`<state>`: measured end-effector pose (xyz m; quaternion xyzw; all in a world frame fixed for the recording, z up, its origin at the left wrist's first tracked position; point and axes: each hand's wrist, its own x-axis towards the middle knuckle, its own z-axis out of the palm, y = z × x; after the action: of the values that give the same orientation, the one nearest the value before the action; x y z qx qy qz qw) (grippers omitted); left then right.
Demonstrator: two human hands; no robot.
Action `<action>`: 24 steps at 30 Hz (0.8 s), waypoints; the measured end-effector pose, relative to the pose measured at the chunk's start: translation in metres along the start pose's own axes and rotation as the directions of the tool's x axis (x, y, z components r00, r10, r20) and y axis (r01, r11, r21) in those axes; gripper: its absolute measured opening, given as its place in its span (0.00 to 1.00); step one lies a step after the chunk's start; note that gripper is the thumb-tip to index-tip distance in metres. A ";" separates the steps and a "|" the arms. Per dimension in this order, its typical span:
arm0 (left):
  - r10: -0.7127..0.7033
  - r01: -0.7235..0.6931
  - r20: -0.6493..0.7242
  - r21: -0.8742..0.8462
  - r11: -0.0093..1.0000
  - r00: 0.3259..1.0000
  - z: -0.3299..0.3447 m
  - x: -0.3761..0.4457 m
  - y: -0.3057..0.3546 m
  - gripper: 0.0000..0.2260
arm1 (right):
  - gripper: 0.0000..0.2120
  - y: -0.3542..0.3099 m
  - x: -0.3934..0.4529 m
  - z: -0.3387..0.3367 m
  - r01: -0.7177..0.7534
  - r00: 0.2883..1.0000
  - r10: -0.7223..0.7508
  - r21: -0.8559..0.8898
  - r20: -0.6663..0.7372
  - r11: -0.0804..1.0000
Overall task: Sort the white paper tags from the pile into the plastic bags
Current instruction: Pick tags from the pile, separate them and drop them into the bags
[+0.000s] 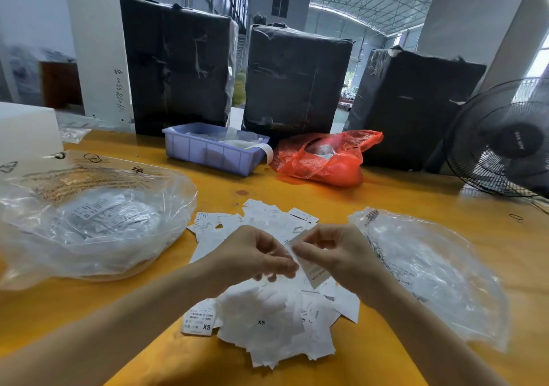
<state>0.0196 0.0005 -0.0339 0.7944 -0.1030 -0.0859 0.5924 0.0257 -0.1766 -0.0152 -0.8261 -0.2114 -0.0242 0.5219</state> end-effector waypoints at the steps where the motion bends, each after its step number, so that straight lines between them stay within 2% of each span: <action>1: -0.014 0.010 -0.053 -0.061 0.998 0.999 -0.001 0.001 0.000 0.03 | 0.06 0.002 0.001 -0.002 -0.043 0.999 0.044 0.038 -0.031 0.998; 4: -0.074 0.014 -0.205 -0.282 0.959 0.976 -0.003 0.003 -0.001 0.06 | 0.08 0.004 0.001 -0.005 -0.163 0.985 0.166 0.064 -0.043 0.985; 7: -0.124 0.008 -0.269 -0.394 0.919 0.955 -0.001 0.002 -0.001 0.08 | 0.08 0.005 0.000 -0.001 -0.263 0.962 0.264 -0.017 0.067 0.965; 13: -0.122 -0.034 -0.253 -0.535 0.844 0.960 0.005 0.002 0.001 0.09 | 0.05 0.003 -0.005 0.012 -0.203 0.948 0.224 -0.111 0.227 0.973; 15: -0.109 -0.031 -0.252 -0.495 0.869 0.962 0.003 0.001 0.000 0.05 | 0.03 0.002 -0.004 0.006 -0.167 0.961 0.203 -0.190 0.186 0.967; 17: -0.081 -0.028 -0.258 -0.395 0.918 0.963 0.002 0.001 -0.001 0.03 | 0.05 0.001 -0.002 -0.004 -0.105 0.992 0.119 -0.254 0.039 0.962; 18: -0.069 -0.024 -0.259 -0.342 0.940 0.963 0.002 0.000 -0.001 0.02 | 0.04 0.001 -0.001 -0.010 -0.076 0.997 0.068 -0.242 -0.041 0.967; 20: -0.057 -0.007 -0.241 -0.259 0.966 0.969 0.002 0.000 -0.002 0.02 | 0.09 -0.003 0.000 -0.020 -0.029 0.988 0.012 -0.105 -0.154 0.994; 22: -0.049 0.007 -0.203 -0.205 0.979 0.978 0.005 -0.001 -0.003 0.01 | 0.13 -0.006 0.000 -0.024 0.026 0.982 -0.026 -0.003 -0.189 1.000; 24: -0.032 0.005 -0.165 -0.162 0.987 0.986 0.007 -0.002 -0.002 0.01 | 0.13 -0.008 -0.001 -0.022 0.074 0.981 -0.080 -0.038 -0.175 0.997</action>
<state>0.0164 -0.0050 -0.0381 0.7494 -0.0382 -0.0324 0.6603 0.0253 -0.1931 0.0016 -0.8200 -0.1957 -0.1208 0.5241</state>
